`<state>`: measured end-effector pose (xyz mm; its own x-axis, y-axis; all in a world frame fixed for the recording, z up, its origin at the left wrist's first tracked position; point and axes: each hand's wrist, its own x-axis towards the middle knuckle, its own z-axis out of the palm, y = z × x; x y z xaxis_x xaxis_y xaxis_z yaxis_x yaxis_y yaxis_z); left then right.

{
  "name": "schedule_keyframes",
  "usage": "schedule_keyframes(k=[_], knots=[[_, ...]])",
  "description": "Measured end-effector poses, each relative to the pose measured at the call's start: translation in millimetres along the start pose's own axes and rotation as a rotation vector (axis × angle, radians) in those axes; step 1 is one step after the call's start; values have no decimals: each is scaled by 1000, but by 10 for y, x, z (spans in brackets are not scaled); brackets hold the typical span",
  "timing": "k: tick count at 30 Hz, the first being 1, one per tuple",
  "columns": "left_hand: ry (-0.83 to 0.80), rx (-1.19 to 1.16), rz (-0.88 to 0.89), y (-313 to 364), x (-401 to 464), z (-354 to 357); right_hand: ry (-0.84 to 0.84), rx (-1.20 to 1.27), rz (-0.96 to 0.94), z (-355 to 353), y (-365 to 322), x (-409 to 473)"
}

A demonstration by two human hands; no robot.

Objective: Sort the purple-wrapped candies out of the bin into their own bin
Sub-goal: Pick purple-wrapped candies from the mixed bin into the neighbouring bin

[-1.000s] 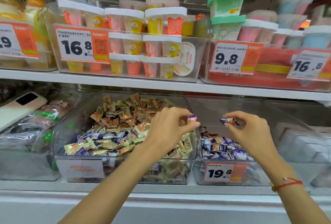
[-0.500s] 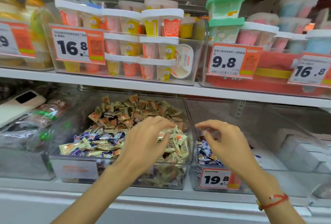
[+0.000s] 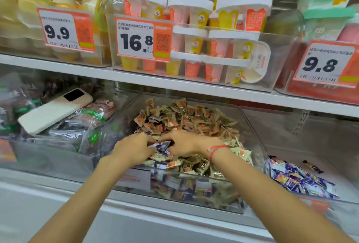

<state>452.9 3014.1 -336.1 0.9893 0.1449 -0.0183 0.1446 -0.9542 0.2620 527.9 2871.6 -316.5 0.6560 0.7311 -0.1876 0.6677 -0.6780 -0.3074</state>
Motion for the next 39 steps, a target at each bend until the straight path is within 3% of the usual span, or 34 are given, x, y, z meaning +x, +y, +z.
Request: schedule_keyframes(k=[2, 4, 8, 10, 14, 20, 25, 29, 35, 39], knots=[[9, -12, -14, -54, 24, -10, -234, 40, 88, -19, 117, 157], [55, 0, -34, -100, 12, -2, -251, -81, 97, -39, 174, 243], [174, 37, -68, -176, -73, 34, -4, -467, -114, 30, 29, 328], [213, 34, -81, -199, -109, 50, 99, -494, -167, 72, 10, 297], [290, -10, -36, -158, -195, 29, 245, -314, -130, -28, 150, 38], [471, -148, 75, 95, -264, -45, 675, 87, -92, -171, 164, -790], [574, -214, 210, 547, -328, -97, 909, 185, -2, -97, 414, -1617], [573, -342, 385, 1190, -442, -15, 1118, 191, 231, -26, 985, -2043], [521, -285, 655, 2189, -397, 283, 953, 70, 432, -24, 1553, -2327], [429, -72, 690, 2510, -230, 423, 724, 93, 451, 4, 1648, -2360]])
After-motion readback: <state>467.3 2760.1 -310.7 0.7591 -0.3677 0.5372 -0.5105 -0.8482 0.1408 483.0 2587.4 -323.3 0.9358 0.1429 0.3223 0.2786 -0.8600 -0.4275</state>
